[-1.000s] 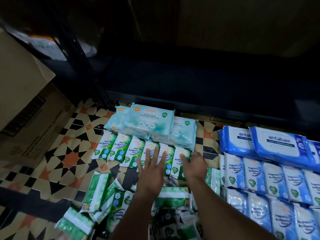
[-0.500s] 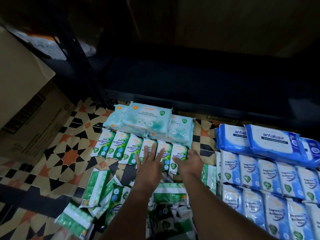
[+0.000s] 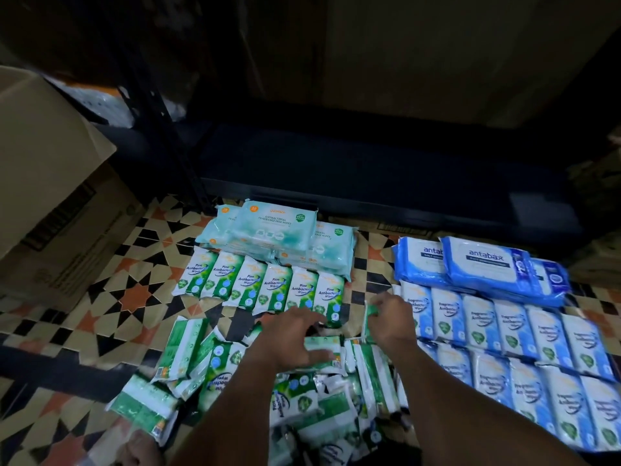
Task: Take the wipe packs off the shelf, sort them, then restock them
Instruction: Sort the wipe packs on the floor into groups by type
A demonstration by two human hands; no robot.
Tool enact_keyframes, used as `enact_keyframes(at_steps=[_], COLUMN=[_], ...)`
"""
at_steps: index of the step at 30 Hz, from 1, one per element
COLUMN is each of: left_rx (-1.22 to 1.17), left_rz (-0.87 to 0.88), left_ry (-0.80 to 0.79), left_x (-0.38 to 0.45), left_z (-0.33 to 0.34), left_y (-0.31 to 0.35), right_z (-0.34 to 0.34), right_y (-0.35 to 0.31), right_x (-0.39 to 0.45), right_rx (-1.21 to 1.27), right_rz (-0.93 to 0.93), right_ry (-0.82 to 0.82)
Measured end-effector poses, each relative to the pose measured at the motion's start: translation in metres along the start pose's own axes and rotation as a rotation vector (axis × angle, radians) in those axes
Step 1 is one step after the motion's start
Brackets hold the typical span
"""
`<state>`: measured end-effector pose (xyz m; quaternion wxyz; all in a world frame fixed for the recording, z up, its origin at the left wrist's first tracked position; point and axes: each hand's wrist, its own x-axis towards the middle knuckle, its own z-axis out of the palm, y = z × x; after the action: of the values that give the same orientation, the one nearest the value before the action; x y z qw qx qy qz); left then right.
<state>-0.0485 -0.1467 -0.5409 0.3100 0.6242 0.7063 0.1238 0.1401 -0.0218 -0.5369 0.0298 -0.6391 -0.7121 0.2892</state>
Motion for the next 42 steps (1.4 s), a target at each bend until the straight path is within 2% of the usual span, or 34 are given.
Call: enact_keyframes(at_steps=[4, 10, 14, 17, 29, 31, 33, 36, 39, 42], left_rx=[0.072, 0.302, 0.353, 0.342, 0.186, 0.097, -0.114, -0.501, -0.843, -1.025], left_rz=[-0.056, -0.129, -0.15, -0.153, -0.137, -0.127, -0.153, -0.252, -0.481, -0.618], left_ry=[-0.184, -0.21, -0.222, -0.162, -0.042, 0.01, 0.079, 0.257, 0.371, 0.426], left_x=[-0.009, -0.008, -0.009, -0.007, -0.004, -0.006, -0.009, -0.014, -0.015, -0.015], left_z=[0.003, 0.015, 0.017, 0.019, 0.017, 0.017, 0.015, 0.002, -0.014, -0.027], left_y=[0.013, 0.031, 0.038, 0.034, 0.029, 0.028, 0.028, 0.037, 0.041, 0.042], right_z=[-0.005, -0.001, 0.002, 0.006, 0.011, 0.009, 0.005, -0.002, -0.015, -0.034], right_y=[0.014, 0.005, -0.004, -0.01, -0.014, -0.015, -0.014, -0.01, -0.01, -0.023], right_x=[-0.02, -0.036, -0.033, -0.028, -0.004, -0.005, -0.01, -0.014, -0.02, -0.029], right_rx=[-0.273, -0.428, -0.439, -0.413, -0.284, -0.276, -0.197, 0.08, 0.357, 0.727], right_rz=[-0.017, -0.016, 0.0, -0.016, 0.021, 0.016, 0.036, 0.034, -0.046, -0.011], right_ry=[-0.09, -0.12, -0.13, -0.106, -0.064, -0.066, -0.031, 0.117, 0.24, 0.259])
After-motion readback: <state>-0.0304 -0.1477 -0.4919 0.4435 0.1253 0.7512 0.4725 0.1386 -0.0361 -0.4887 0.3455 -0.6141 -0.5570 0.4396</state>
